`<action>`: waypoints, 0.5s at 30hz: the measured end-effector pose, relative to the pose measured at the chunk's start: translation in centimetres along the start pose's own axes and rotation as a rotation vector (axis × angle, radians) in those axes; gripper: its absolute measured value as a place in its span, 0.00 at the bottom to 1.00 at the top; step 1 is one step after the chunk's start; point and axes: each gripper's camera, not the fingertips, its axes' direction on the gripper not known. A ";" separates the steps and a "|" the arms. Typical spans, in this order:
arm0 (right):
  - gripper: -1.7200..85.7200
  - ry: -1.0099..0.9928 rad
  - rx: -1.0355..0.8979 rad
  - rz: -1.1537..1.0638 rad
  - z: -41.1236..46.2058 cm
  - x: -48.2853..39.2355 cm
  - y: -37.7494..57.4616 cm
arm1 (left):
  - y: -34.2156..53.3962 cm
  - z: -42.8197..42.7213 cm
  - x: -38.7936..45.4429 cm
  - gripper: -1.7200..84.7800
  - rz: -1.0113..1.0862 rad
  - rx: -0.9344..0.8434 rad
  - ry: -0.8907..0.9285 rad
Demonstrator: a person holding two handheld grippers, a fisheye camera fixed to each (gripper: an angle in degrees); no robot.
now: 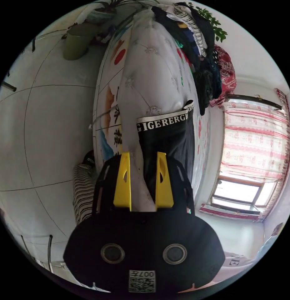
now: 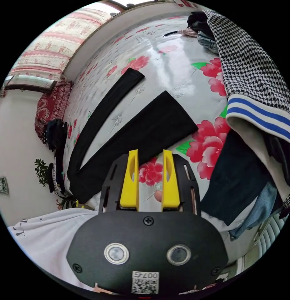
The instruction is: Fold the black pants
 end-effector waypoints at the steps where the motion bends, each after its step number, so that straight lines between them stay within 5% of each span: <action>1: 0.09 0.020 0.012 0.017 0.4 -0.8 0.0 | -0.1 -0.2 0.1 0.10 -0.003 -0.004 0.011; 8: 0.03 0.118 0.002 -0.032 2.5 -7.0 -0.4 | 0.0 -4.4 4.0 0.01 0.150 -0.005 0.004; 15: 0.02 -0.104 0.140 -0.097 -1.5 -11.7 3.2 | 0.7 -8.3 9.5 0.01 0.303 -0.005 0.069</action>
